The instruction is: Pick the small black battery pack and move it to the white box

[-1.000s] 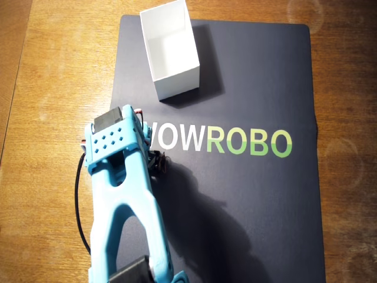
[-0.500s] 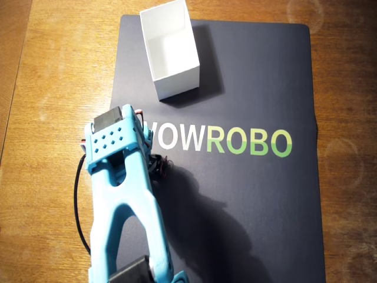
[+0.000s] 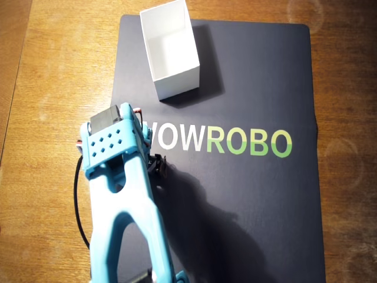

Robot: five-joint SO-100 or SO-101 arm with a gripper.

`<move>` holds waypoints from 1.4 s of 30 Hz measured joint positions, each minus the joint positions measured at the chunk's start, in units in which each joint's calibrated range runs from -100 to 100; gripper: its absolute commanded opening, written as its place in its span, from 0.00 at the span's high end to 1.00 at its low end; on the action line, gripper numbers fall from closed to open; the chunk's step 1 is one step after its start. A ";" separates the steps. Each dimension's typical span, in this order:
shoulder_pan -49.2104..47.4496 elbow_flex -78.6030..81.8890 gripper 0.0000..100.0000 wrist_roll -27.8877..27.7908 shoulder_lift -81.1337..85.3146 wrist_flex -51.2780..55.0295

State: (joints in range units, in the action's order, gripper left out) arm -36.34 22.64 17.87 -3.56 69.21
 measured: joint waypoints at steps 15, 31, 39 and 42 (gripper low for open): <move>12.24 -20.36 0.93 -21.33 8.39 -12.04; 19.04 -25.55 0.94 -58.38 -2.12 -35.24; 20.89 -37.18 0.94 -64.84 -12.88 -35.59; 22.99 -37.64 0.94 -64.84 -15.17 -35.50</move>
State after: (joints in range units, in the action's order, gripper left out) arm -13.35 -15.00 -46.98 -18.73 33.71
